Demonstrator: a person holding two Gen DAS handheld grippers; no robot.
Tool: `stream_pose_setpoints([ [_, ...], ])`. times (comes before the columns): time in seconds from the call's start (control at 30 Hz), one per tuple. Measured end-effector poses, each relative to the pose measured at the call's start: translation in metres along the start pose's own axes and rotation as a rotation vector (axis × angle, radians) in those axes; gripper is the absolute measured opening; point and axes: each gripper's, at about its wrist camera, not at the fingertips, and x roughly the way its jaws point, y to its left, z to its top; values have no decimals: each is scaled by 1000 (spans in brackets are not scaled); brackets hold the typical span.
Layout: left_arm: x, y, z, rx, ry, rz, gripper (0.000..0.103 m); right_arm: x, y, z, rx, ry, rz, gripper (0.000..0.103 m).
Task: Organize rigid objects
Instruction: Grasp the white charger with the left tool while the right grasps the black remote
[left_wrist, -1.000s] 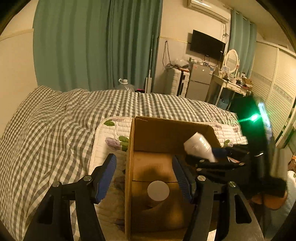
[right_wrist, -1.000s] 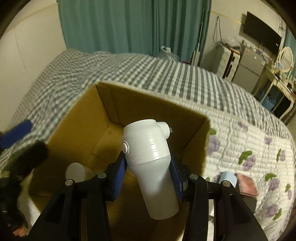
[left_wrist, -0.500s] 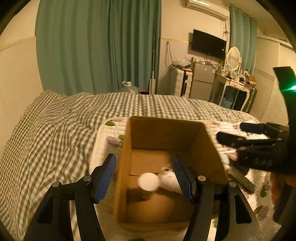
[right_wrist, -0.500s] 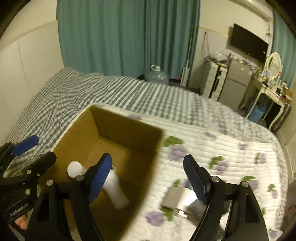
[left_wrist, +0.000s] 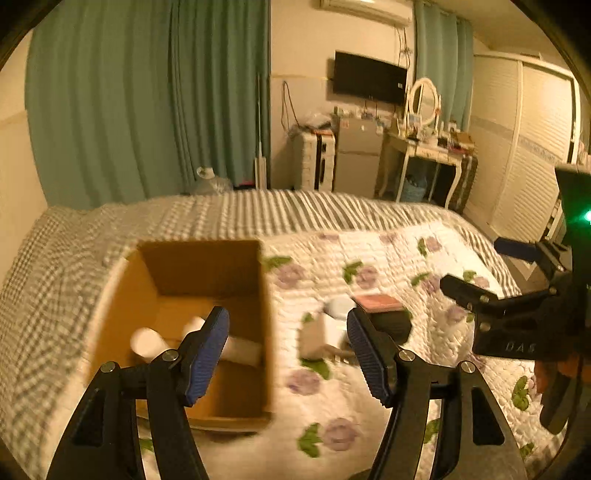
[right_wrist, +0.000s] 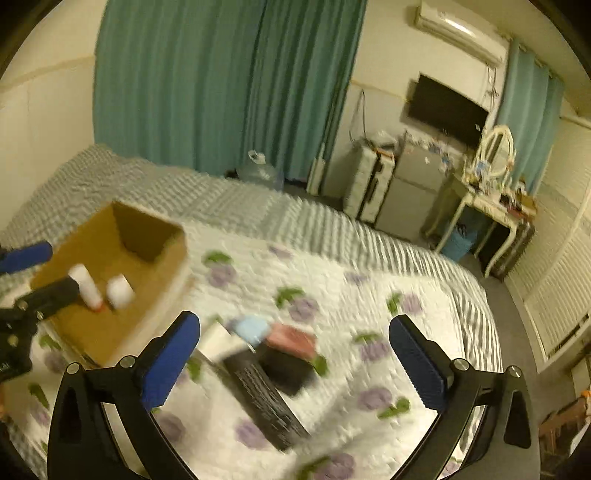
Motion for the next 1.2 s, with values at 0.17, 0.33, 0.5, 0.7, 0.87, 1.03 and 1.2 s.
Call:
stream_pose_setpoints([
  [0.17,48,-41,-24,37,114,-15,69,37,-27,-33,12,72,24,103],
  [0.33,86,-58,-62,80,203,0,69,72,-32,-57,0,146,103,103],
  [0.5,112,-57,-81,71,250,66,69,106,-13,-67,-72,237,191,90],
  [0.7,123,-60,-83,56,246,133,69,141,-7,-77,-74,368,255,70],
  [0.87,121,-59,-82,30,232,130,69,165,1,-79,-73,430,285,62],
  [1.03,119,-54,-84,-7,222,149,69,186,19,-76,-106,461,323,60],
  [1.2,120,-55,-83,-8,233,152,69,202,21,-76,-121,486,325,51],
])
